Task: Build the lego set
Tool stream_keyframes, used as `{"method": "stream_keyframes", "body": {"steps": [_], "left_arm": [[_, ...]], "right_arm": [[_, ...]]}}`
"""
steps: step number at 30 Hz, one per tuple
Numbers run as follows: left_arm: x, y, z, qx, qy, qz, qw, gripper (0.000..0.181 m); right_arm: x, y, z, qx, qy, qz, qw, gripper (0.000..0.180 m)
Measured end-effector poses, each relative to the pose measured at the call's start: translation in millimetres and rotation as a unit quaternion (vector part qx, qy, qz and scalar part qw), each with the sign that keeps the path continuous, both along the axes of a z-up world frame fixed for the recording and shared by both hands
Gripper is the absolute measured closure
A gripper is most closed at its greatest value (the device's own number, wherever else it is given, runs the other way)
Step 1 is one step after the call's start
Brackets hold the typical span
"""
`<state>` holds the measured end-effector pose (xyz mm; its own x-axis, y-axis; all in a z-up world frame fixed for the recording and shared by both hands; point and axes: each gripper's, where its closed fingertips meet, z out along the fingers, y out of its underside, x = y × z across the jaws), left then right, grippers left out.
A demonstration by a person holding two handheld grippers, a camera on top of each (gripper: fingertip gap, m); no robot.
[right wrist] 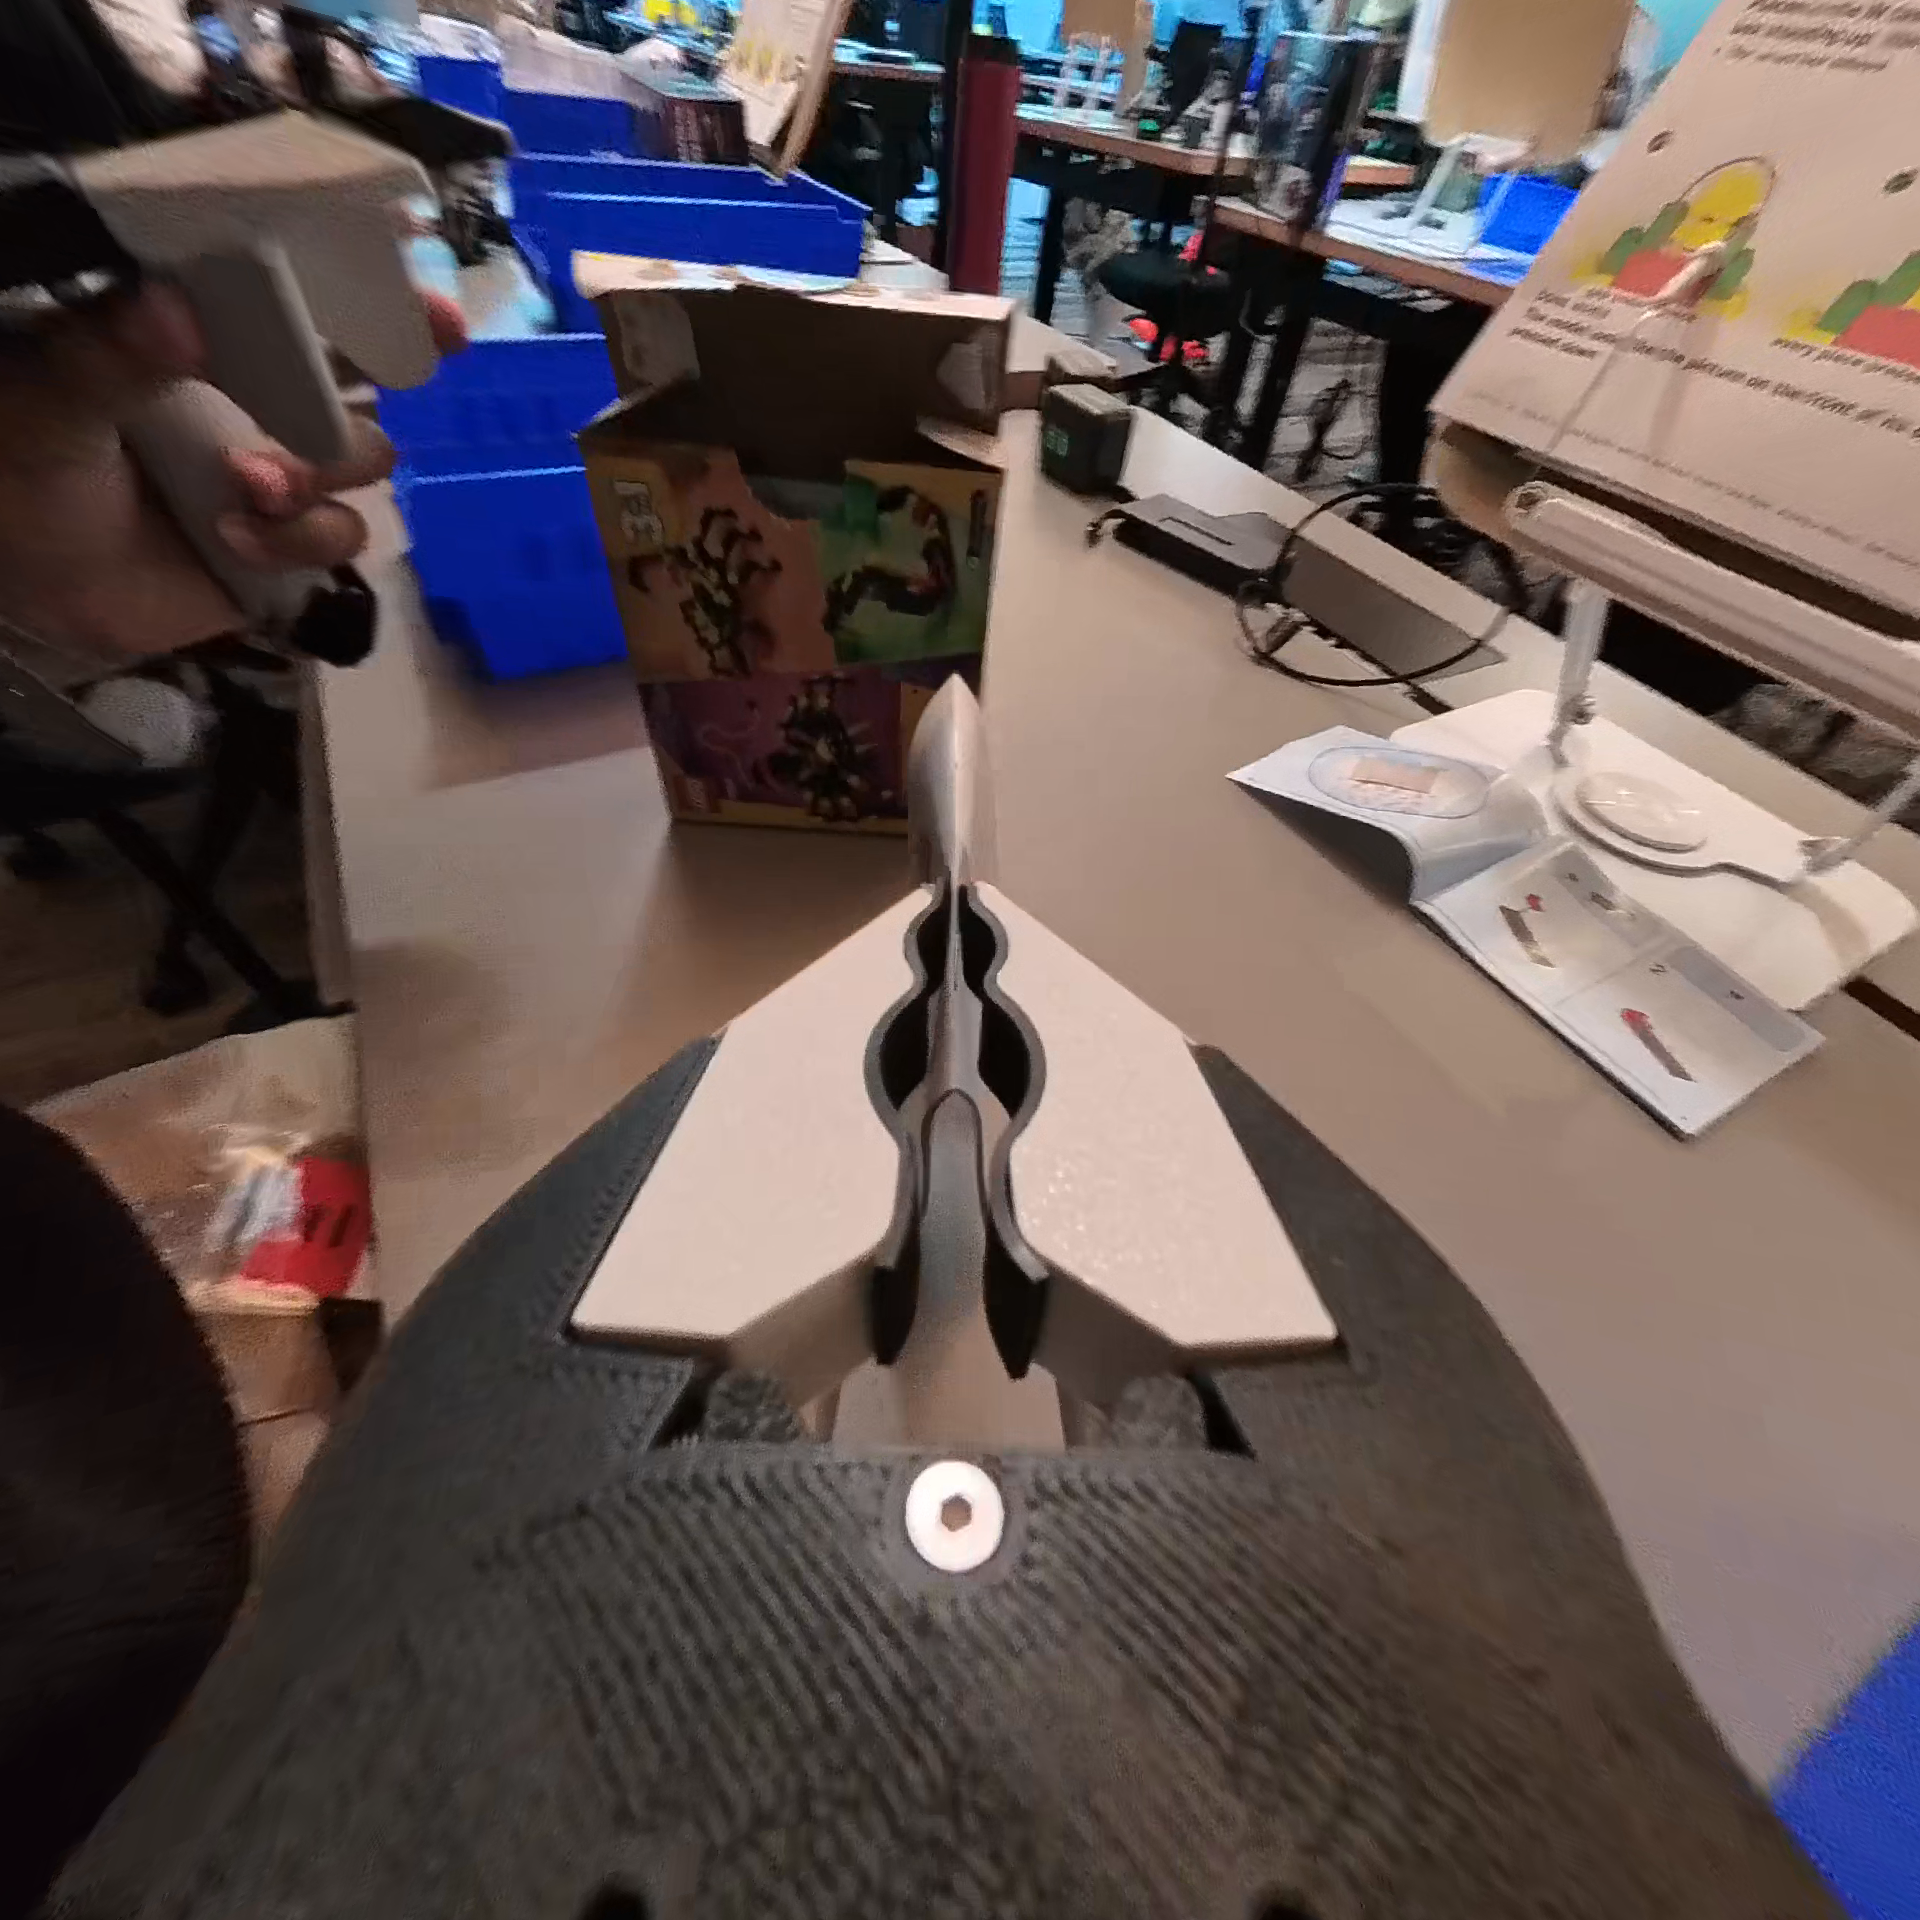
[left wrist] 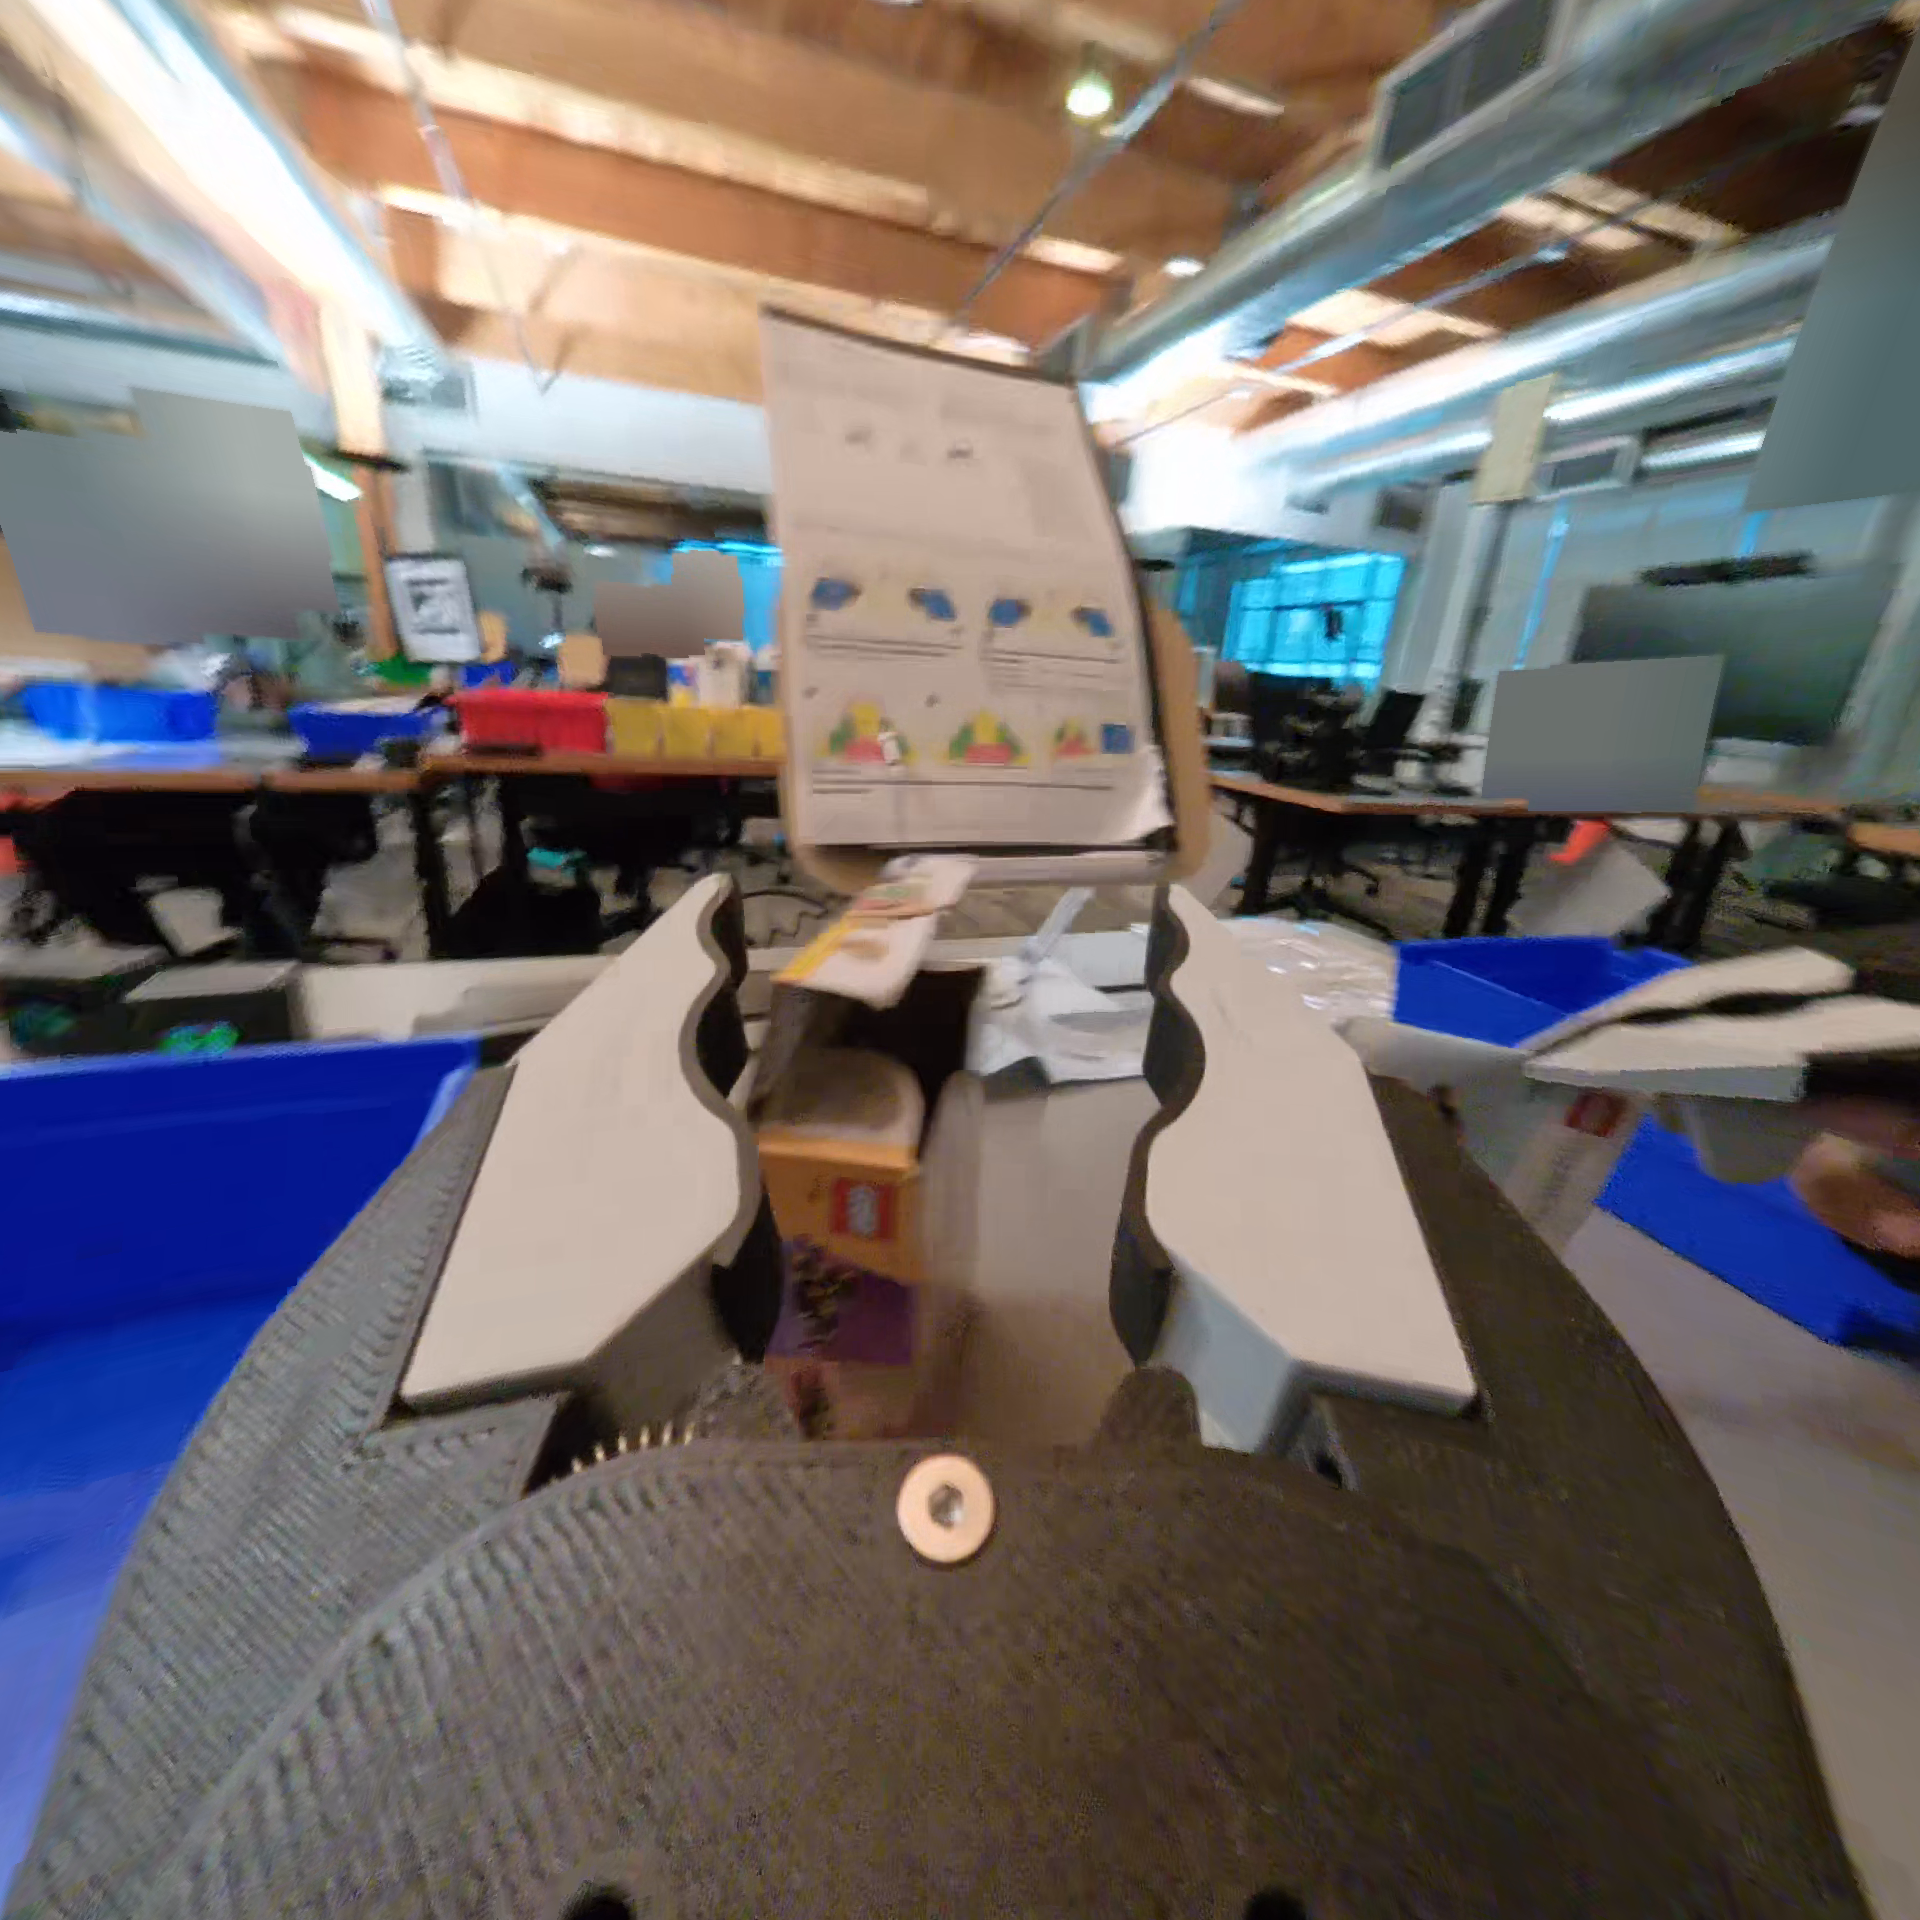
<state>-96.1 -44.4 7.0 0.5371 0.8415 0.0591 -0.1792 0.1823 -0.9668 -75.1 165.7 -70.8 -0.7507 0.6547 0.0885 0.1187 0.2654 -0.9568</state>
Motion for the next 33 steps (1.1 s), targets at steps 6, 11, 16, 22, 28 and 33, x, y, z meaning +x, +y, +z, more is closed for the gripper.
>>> {"method": "stream_keyframes", "body": {"steps": [6,11,16,22,28,33], "left_arm": [[59,115,-50,-0.135,-0.065,-0.222,0.964,0.112],[70,139,-98,-0.238,-0.083,-0.246,0.936,0.114],[70,141,-113,-0.237,-0.113,-0.268,0.927,0.165],[51,127,-113,-0.180,-0.166,-0.253,0.936,0.181],[24,102,-106,-0.044,-0.249,-0.217,0.943,0.181],[41,87,-36,0.155,-0.154,-0.316,0.923,0.181]], "right_arm": [[43,-36,-8,0.024,0.007,0.161,0.987,0.179],[62,-53,-15,0.059,0.031,0.208,0.976,0.179],[54,-49,-11,0.015,0.018,0.190,0.982,0.176],[18,-32,-9,0.011,0.050,0.066,0.997,0.147],[8,-36,-48,0.053,-0.028,0.010,0.998,0.137],[13,-46,-40,-0.013,-0.039,0.033,0.999,0.102]]}}
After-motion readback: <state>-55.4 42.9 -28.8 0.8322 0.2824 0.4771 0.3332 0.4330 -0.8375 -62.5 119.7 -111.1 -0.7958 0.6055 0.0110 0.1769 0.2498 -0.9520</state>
